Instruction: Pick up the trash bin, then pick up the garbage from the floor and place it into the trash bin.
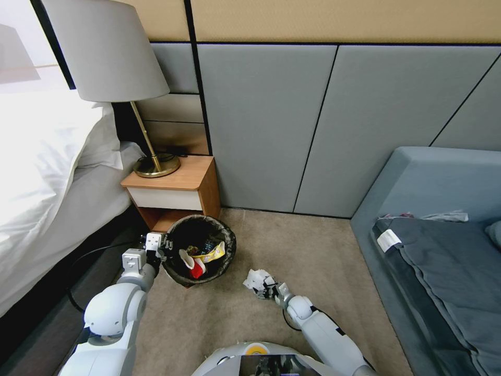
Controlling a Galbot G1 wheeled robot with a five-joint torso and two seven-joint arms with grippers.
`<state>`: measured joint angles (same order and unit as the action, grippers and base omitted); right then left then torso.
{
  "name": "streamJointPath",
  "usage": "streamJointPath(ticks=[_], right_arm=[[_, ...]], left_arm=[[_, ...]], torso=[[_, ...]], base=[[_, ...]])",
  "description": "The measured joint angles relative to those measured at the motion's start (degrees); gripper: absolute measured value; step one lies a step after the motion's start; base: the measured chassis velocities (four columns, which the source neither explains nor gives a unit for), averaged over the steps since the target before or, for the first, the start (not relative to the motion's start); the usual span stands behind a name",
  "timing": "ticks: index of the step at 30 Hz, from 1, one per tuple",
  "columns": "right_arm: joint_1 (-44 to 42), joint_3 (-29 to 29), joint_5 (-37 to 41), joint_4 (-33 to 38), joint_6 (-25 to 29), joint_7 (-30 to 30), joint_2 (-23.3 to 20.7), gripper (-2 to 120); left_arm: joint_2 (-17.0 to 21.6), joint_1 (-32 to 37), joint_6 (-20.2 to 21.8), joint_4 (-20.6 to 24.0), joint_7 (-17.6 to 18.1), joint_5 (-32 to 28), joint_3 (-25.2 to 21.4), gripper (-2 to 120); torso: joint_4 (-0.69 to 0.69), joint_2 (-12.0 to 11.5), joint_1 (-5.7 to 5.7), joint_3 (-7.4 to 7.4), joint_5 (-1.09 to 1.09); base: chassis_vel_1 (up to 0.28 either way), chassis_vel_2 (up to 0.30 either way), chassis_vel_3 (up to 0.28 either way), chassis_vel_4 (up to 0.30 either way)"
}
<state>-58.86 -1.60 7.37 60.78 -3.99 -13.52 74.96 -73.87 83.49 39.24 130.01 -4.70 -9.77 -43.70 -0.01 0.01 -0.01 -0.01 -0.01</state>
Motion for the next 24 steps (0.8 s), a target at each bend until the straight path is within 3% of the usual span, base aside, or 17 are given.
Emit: streamJointPath(ticks=[11, 24], right_arm=[[-0.1, 0.2, -0.2, 0.2, 0.1, 0.0, 0.1, 63], [-1.1, 1.4, -0.2, 4.2, -0.5, 0.7, -0.9, 22]], left_arm=[[0.0, -0.1, 0.0, -0.2, 0.0, 0.0, -0.1, 4], [0.0, -0.2, -0.1, -0.4, -0.2, 0.0, -0.1, 4]], torso=[[0.02, 0.0, 0.0, 0.0, 0.01], [0.01, 0.0, 0.01, 0.01, 0.02]], base=[[0.0, 0.0, 0.0, 0.0], [0.0, 0.0, 0.0, 0.0]])
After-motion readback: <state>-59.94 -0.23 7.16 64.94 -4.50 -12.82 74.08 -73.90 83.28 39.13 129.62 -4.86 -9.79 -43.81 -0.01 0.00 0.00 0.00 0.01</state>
